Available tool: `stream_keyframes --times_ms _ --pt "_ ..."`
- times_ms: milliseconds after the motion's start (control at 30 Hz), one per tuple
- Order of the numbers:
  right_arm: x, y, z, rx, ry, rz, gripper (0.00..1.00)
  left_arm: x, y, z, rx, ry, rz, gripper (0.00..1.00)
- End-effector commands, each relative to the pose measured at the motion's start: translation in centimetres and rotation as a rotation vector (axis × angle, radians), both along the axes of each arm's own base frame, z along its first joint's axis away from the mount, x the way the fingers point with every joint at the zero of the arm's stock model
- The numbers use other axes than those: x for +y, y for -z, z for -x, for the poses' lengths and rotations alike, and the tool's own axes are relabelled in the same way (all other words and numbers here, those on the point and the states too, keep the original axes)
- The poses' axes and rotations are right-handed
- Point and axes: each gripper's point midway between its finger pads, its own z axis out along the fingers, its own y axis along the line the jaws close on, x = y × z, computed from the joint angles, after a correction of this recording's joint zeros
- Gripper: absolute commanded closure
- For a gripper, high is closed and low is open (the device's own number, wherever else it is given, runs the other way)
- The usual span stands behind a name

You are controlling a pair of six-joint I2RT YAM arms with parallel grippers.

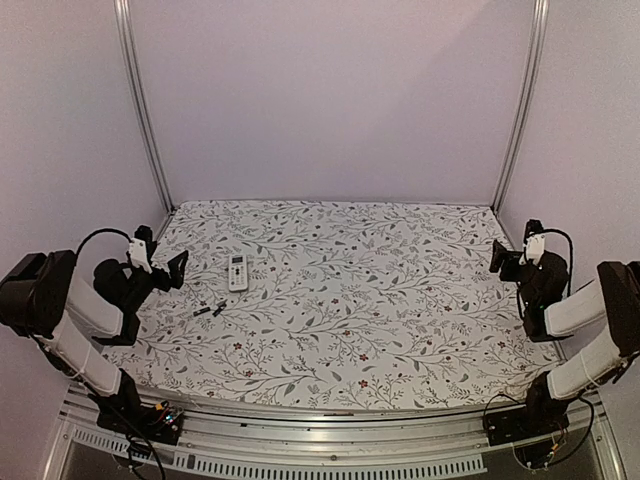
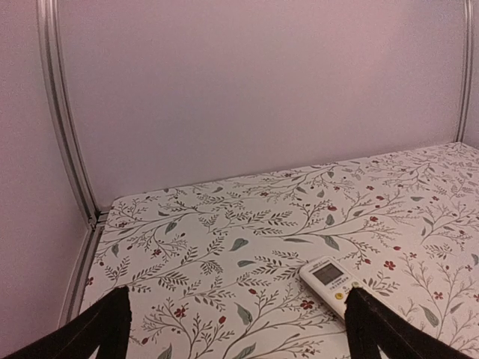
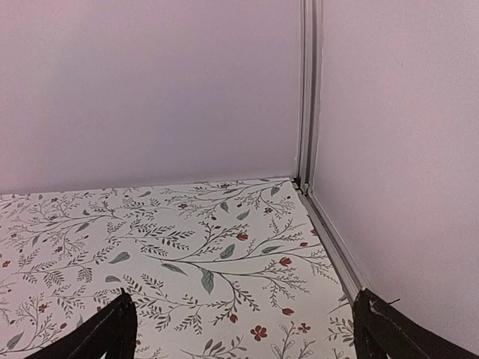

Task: Load the batteries into the remote control
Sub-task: Pick up the remote control from the center of the board.

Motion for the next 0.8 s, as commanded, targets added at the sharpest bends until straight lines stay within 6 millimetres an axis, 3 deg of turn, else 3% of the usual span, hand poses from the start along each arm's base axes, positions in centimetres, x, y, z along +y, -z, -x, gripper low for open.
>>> stream_keyframes --times_ms 0,67,133,267,300,367,467,533,633,767 --pt "-0.4 -4.0 0.8 -0.052 0.022 -0.022 0.01 -0.4 -0.3 -0.3 -0.018 0.02 -0.011 0.0" --pt "0.1 -6.9 1.7 -0.116 -0.007 -0.104 0.01 -0.3 -0.4 -0.1 -0.022 0.016 -0.009 0.0" --pt "1.0 -8.4 2.0 -0.124 -0.055 -0.162 0.01 0.4 -0.2 -0.8 0.017 -0.026 0.008 0.0" --pt "2.9 -11.9 2.4 -0.129 -0.164 -0.268 0.01 6.6 -0.9 -6.0 0.195 -0.369 0.11 0.0" --pt "3.2 -12.7 2.5 -0.128 -0.185 -0.289 0.01 7.4 -1.5 -7.3 0.253 -0.41 0.106 0.0" --pt "3.7 -13.8 2.3 -0.099 -0.211 -0.33 0.01 7.0 -3.3 -9.0 0.343 -0.4 0.119 0.0" --pt "4.2 -14.3 1.8 -0.026 -0.225 -0.387 0.01 3.5 -5.6 -9.3 0.426 -0.329 0.14 0.04" --pt "4.8 -14.0 1.4 0.024 -0.243 -0.418 0.01 0.7 -5.6 -8.7 0.487 -0.315 0.09 0.04" --pt "6.2 -13.8 0.9 0.087 -0.256 -0.427 0.01 -4.4 -3.1 -7.3 0.631 -0.228 0.052 0.0" --pt "9.3 -13.2 -0.1 0.183 -0.26 -0.357 0.01 -9.5 0.4 -6.3 0.789 -0.154 0.075 0.0"
